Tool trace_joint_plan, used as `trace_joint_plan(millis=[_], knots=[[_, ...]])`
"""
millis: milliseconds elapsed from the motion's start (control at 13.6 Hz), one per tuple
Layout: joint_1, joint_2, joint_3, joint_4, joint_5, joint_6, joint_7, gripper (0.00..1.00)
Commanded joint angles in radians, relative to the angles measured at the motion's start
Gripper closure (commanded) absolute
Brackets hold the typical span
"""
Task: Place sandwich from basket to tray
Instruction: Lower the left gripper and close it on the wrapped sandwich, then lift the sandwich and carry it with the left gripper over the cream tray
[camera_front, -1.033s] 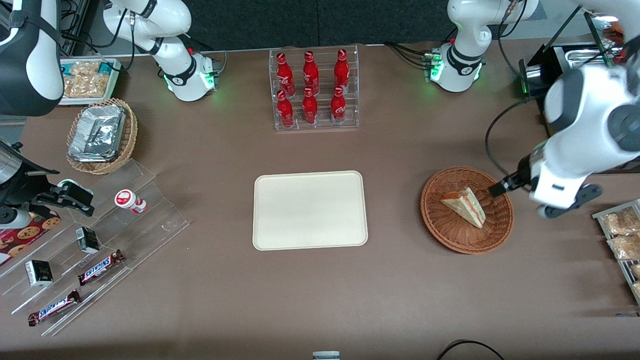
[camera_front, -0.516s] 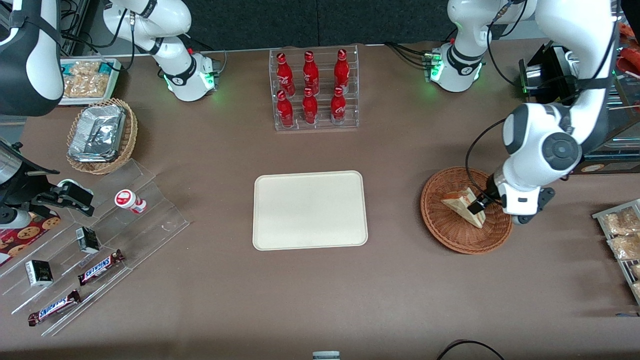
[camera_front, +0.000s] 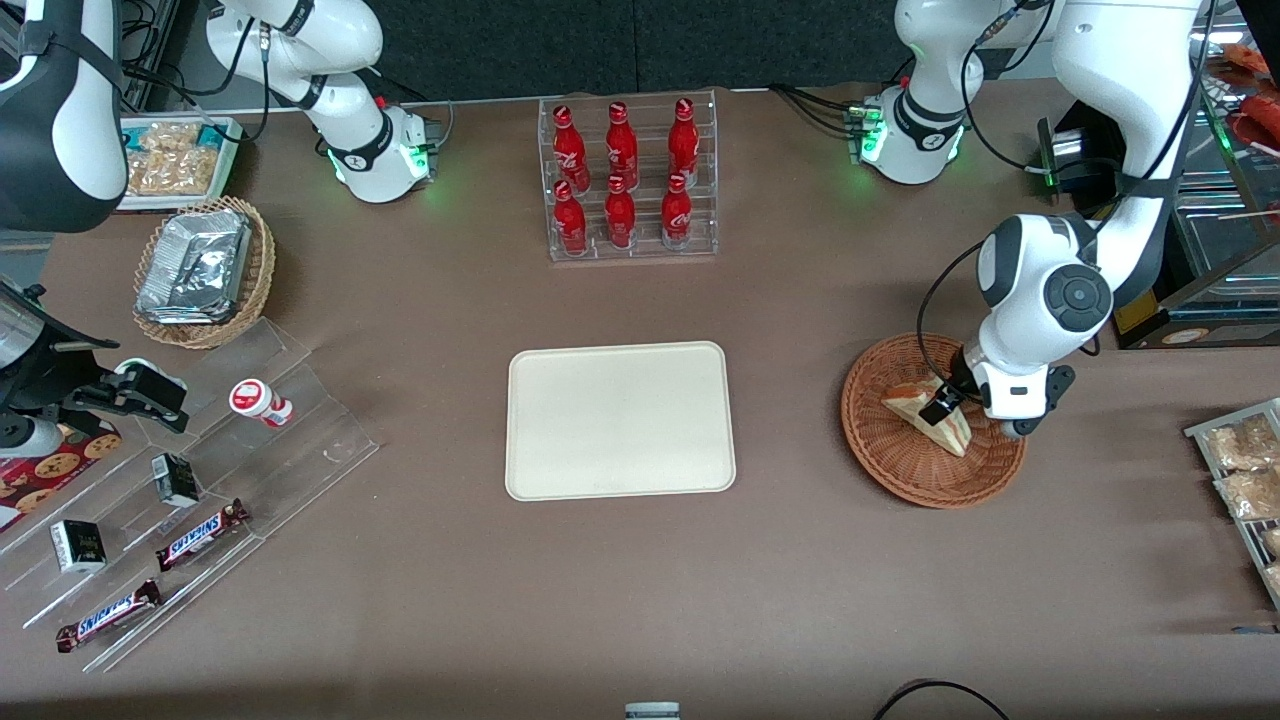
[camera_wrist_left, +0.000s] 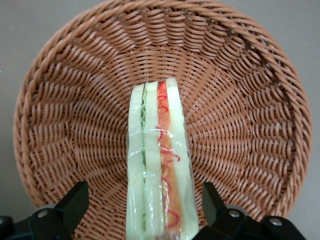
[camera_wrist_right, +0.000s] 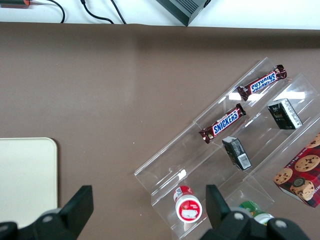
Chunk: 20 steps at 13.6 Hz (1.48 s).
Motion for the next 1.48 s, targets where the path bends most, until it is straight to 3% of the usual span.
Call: trace_joint_plan(millis=[0,148,295,443,516,811,1033,1402], knots=[[0.005,0.015,-0.005,-0.016,-0.008,0.049,-0.018,0.0],[0.004,0.031,-0.005,-0.016,-0.008,0.066,-0.018,0.02],[0.004,0.037,-0.005,-0.017,-0.008,0.075,-0.018,0.61],[0.004,0.038,-0.005,-0.016,-0.006,0.075,-0.018,0.94],[0.004,0.038,-0.005,-0.016,-0.006,0.075,-0.016,1.0],[0.002,-0.024,-0.008,-0.005,0.0,0.037,0.072,1.0],[-0.018,-0.116,-0.027,0.048,-0.014,-0.125,0.175,1.0],[-0.035,-0.08,-0.224,0.393,-0.017,-0.503,0.163,1.0]])
